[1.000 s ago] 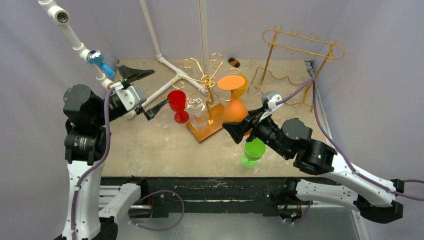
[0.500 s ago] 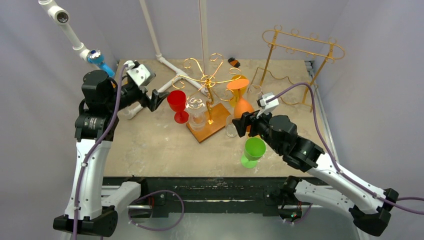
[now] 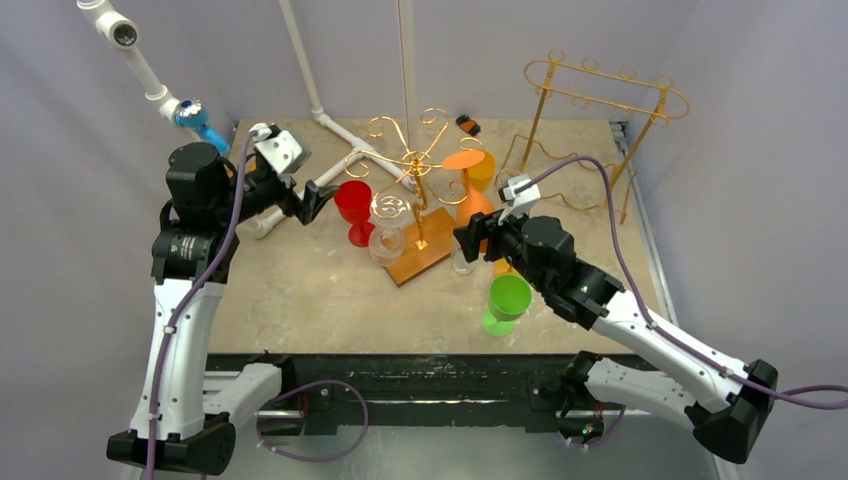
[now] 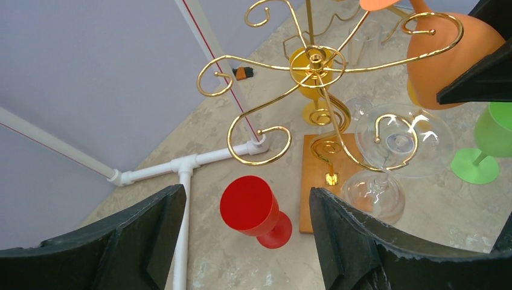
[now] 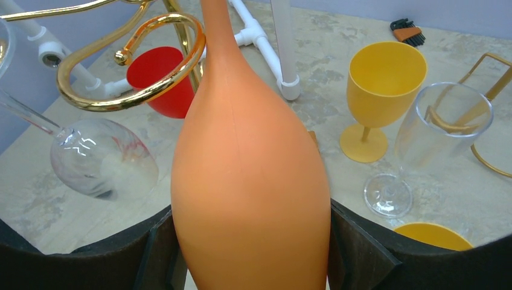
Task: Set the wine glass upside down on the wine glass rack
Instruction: Turn the wine glass upside down at the wine rack.
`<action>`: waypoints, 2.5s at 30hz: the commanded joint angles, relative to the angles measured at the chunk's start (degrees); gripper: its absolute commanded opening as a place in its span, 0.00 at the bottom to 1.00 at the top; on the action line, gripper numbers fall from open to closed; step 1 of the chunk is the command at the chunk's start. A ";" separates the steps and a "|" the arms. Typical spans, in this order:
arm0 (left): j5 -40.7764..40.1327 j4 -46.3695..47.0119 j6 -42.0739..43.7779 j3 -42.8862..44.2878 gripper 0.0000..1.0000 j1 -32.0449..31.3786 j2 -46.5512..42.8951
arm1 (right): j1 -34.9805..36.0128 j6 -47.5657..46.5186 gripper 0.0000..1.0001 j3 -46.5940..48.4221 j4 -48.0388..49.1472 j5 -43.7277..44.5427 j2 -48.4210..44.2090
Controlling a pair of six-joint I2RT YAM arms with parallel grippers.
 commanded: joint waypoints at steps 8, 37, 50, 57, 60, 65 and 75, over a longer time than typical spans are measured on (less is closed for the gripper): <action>-1.33 3.96 -0.99 -2.63 0.79 -0.08 2.66 | -0.40 -1.69 0.50 0.15 7.73 -4.28 3.12; -9.62 9.56 -1.03 -1.63 0.74 -7.36 9.12 | -0.44 -4.25 0.46 -8.09 13.29 -11.38 -3.06; -12.02 9.12 0.31 -1.18 0.72 -8.12 9.52 | -0.34 -4.67 0.44 -16.74 26.55 -11.78 -7.35; -12.85 9.03 0.38 -0.67 0.71 -8.29 9.67 | -0.31 -1.27 0.50 -19.09 29.98 -8.12 -7.24; -12.99 8.77 0.46 -0.59 0.71 -8.38 9.50 | -0.31 1.96 0.70 -20.08 30.27 -6.44 -6.34; -13.33 8.52 0.65 -0.44 0.71 -8.39 9.32 | -0.31 4.17 0.99 -19.63 27.59 -6.90 -4.40; -13.63 8.81 0.64 -0.12 0.71 -8.47 9.54 | -0.31 4.64 0.99 -15.14 17.49 -9.91 -10.34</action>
